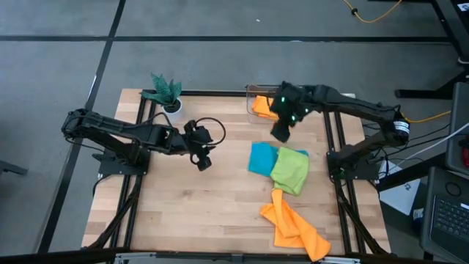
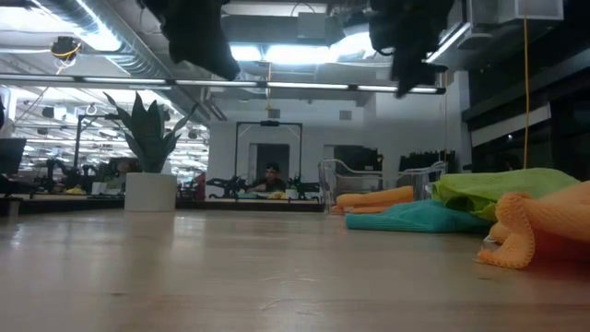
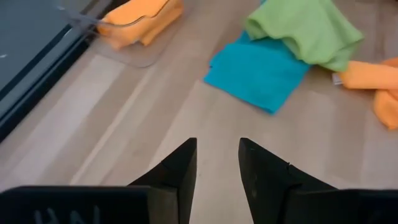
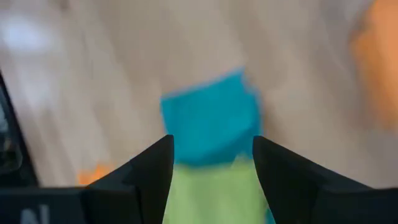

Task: Fold microfiber towels
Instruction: Fold the green microfiber towel

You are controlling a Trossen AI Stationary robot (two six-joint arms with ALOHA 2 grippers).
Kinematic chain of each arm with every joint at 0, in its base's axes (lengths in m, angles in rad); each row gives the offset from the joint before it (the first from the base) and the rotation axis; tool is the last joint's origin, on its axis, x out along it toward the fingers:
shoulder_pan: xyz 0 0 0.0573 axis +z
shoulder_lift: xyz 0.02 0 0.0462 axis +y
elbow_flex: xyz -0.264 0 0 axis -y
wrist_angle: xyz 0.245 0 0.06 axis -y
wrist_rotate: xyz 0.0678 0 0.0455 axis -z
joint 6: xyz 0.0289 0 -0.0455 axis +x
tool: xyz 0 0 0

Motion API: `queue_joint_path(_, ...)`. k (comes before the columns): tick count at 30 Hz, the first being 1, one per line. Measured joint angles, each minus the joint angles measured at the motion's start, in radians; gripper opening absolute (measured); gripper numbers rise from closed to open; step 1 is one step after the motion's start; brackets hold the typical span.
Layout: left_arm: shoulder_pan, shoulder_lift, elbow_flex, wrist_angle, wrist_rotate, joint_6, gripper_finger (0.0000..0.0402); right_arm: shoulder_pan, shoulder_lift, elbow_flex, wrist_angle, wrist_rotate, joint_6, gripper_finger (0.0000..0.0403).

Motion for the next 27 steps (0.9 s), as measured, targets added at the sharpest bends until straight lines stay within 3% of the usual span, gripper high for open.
queue_joint_path(7, -0.043, 0.0, 0.0, 0.003, 0.002, 0.0, 0.0112, 0.258, 0.0, -0.105, -0.008, 0.074, 0.169, 0.022)
queue_joint_path(16, -0.083, 0.0, 0.0, 0.026, -0.037, 0.001, 0.0112, 0.549, 0.001, -0.284, 0.253, 0.377, 0.465, 0.022)
queue_joint_path(23, -0.084, 0.0, -0.013, 0.043, -0.055, 0.008, 0.0112, 0.664, 0.002, -0.471, 0.619, 0.396, 0.53, 0.022)
queue_joint_path(27, -0.083, 0.0, -0.032, 0.042, -0.056, 0.008, 0.0112, 0.692, 0.006, -0.521, 0.638, 0.505, 0.594, 0.0212)
